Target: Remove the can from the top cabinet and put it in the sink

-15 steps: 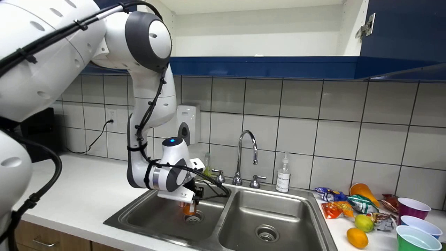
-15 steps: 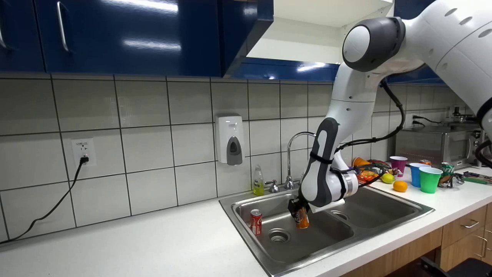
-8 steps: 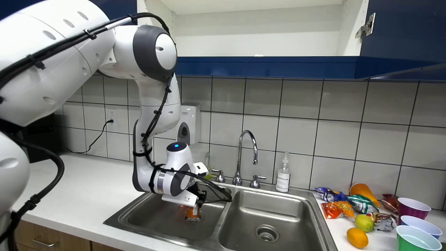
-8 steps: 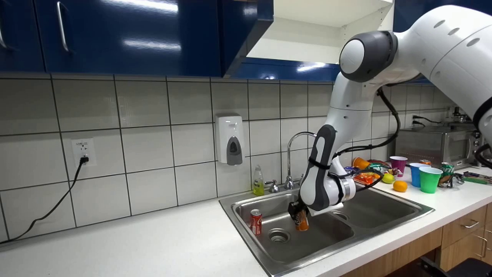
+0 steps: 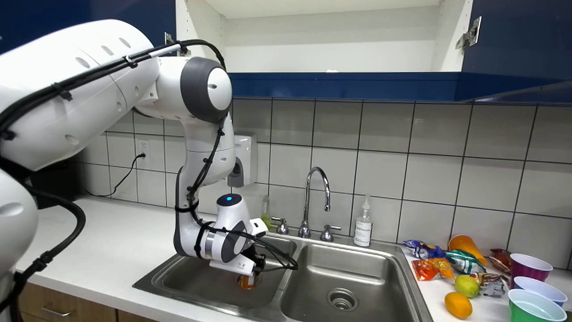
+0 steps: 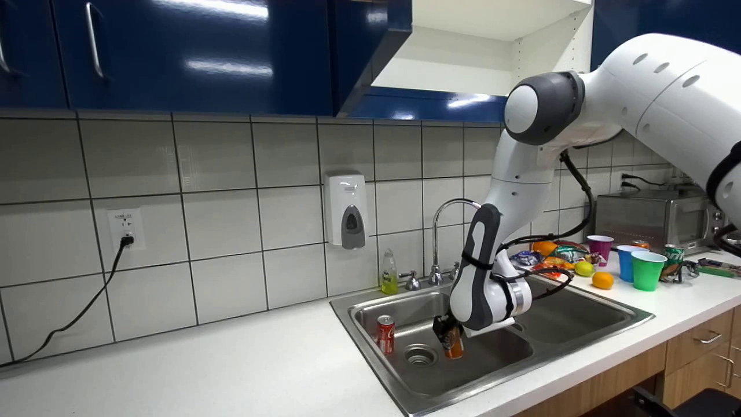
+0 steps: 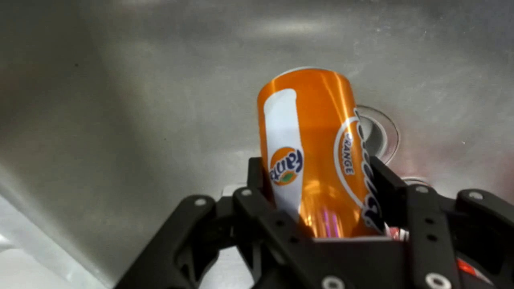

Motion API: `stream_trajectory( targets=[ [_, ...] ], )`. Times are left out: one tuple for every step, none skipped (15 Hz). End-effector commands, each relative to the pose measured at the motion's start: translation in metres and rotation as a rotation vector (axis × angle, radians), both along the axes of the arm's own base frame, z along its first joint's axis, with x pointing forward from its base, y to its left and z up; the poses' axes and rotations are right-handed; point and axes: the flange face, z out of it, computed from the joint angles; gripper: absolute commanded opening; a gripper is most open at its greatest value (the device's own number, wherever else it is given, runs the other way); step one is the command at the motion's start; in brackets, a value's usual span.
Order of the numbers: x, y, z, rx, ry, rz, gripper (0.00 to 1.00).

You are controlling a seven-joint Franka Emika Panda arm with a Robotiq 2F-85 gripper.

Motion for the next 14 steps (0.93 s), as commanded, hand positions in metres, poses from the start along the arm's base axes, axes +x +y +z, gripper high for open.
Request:
stream_trajectory(
  targets=[
    [0.007,-0.004,-0.014,-0.001,0.000,0.010,0.38],
    [0.007,-0.003,-0.018,0.001,0.003,0.009,0.38],
    [0.007,-0.004,-0.022,0.002,0.005,0.011,0.38],
    [0.007,-0.003,-0.026,0.001,0.009,0.010,0.38],
    [0.007,-0.003,-0.029,0.001,0.011,0.010,0.38],
    [0.007,-0.003,-0.031,0.000,0.011,0.010,0.38],
    [0.008,-0.003,-0.033,0.000,0.012,0.011,0.38],
    [0.009,-0.003,-0.035,-0.002,0.011,0.013,0.38],
    [0.011,-0.003,-0.035,-0.001,0.006,0.015,0.38],
    [0.013,-0.003,-0.035,-0.004,0.002,0.015,0.38],
    [0.015,-0.003,-0.036,-0.005,0.001,0.017,0.38],
    [0.016,-0.004,-0.037,-0.007,0.000,0.017,0.38],
    [0.016,-0.003,-0.038,-0.008,-0.001,0.018,0.38],
    [0.016,-0.003,-0.039,-0.012,0.000,0.021,0.38]
  ],
)
